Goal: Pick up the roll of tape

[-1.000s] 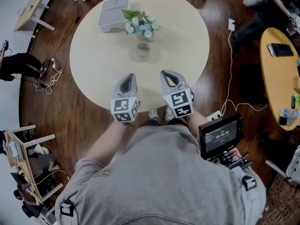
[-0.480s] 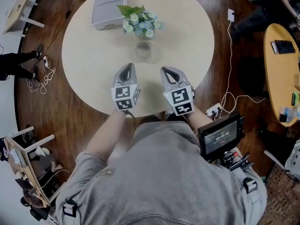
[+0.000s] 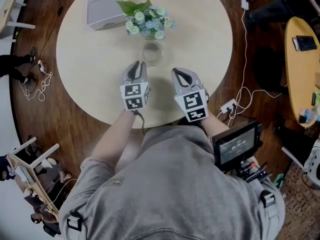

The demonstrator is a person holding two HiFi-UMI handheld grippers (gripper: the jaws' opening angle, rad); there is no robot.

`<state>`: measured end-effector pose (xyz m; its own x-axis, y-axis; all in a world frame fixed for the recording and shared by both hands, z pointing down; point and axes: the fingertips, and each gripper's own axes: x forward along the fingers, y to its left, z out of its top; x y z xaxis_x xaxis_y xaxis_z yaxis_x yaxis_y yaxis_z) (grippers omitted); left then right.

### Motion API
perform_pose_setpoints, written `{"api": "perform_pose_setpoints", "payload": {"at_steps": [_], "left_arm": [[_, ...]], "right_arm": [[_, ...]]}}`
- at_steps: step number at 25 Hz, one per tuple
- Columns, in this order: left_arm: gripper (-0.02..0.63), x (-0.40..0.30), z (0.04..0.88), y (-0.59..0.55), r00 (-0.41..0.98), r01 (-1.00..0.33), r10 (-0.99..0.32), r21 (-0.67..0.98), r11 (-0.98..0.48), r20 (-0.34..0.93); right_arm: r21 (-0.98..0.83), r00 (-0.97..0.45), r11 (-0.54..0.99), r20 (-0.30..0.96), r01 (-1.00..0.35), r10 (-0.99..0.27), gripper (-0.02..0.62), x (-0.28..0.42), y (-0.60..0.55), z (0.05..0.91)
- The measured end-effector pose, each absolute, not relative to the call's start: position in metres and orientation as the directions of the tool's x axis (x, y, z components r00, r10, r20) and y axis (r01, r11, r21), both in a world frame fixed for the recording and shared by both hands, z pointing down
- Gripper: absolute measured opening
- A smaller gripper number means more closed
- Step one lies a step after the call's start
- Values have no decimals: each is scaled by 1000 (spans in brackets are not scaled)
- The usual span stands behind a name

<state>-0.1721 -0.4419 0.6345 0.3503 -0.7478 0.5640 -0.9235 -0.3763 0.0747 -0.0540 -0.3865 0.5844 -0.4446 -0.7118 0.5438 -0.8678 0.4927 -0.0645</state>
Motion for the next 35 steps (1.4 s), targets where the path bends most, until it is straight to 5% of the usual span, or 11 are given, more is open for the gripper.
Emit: {"api": "perform_pose_setpoints", "payload": {"at_steps": [10,35], "left_arm": [[152,-162,665,-488,360,-899,-680,41,-436,639],[160,-143,718,-516,324,-825,-426,32,-564,845]], "right_arm": [[-59,-395,446,580,-893,-713,14,-42,-396,593],[-42,-309,358,604,-933,-735,14,-12,-399,596]]}}
